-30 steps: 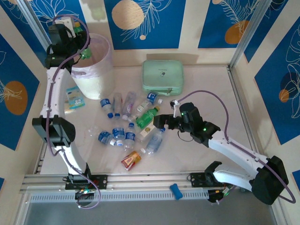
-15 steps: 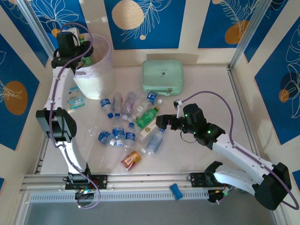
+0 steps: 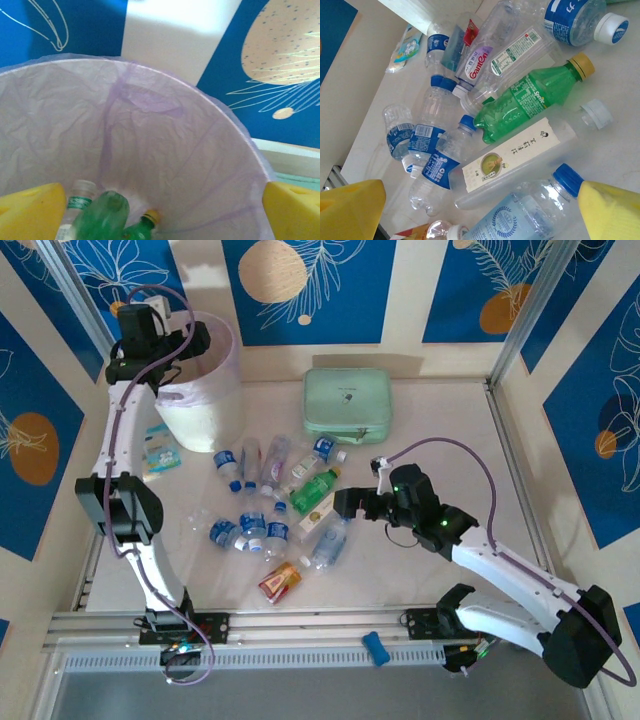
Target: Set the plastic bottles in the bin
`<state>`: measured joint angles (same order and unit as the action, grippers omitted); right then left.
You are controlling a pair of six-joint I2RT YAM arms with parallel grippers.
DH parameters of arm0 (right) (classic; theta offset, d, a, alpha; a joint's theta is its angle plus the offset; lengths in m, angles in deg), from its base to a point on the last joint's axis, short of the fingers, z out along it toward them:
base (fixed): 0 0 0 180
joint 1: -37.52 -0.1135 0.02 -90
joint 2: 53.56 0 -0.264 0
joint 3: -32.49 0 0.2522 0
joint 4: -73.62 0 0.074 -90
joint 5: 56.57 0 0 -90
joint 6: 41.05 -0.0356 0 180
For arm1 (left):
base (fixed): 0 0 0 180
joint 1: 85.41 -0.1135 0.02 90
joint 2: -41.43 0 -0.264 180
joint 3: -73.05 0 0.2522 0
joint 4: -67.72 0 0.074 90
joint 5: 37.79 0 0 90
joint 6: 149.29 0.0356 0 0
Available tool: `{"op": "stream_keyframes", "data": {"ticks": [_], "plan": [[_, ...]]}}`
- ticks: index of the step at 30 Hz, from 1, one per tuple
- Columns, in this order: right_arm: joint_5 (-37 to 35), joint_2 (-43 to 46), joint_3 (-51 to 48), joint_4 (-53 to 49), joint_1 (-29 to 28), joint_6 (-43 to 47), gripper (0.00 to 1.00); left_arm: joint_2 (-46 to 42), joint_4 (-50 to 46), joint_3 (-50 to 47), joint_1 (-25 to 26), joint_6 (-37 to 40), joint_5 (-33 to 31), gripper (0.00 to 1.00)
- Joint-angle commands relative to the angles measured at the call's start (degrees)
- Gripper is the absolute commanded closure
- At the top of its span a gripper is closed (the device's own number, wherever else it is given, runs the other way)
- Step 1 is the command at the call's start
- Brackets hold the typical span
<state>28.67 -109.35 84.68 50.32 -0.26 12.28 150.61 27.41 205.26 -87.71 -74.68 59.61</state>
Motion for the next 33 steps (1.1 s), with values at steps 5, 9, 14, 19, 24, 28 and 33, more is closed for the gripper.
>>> {"op": "stream_keyframes", "data": {"ticks": [5, 9, 14, 19, 24, 28, 33], "plan": [[-0.3, -2.8, -0.6, 5.6, 0.2, -0.7, 0.01, -15.2, -2.4, -8.4, -0.1, -3.0, 6.4, 0.0], [-0.5, -4.5, -0.7, 7.6, 0.2, -0.1, 0.01, -27.8, 2.8, -24.2, 0.0, -6.0, 6.3, 0.0], [-1.1, -6.8, -0.6, 8.9, 0.5, -0.5, 0.01, -44.5, 5.9, -44.3, 0.3, -10.4, 6.8, 0.0], [-1.7, -8.6, -0.6, 9.6, 0.5, -1.5, 0.01, -56.1, -3.4, -56.2, 0.5, -12.9, 8.5, 0.0], [-2.8, -10.5, -0.1, 9.9, 0.7, -3.4, 0.01, -63.5, -12.1, -65.7, 2.0, -17.1, 6.6, 0.0], [-2.7, -12.5, 1.3, 9.5, 0.7, -4.1, 0.01, -67.0, -10.9, -76.1, 2.1, -23.8, 8.0, 0.0], [-2.7, -14.2, 2.2, 9.0, 0.6, -5.0, 0.01, -67.7, -9.4, -85.3, 2.4, -28.3, 8.6, 0.0]]}}
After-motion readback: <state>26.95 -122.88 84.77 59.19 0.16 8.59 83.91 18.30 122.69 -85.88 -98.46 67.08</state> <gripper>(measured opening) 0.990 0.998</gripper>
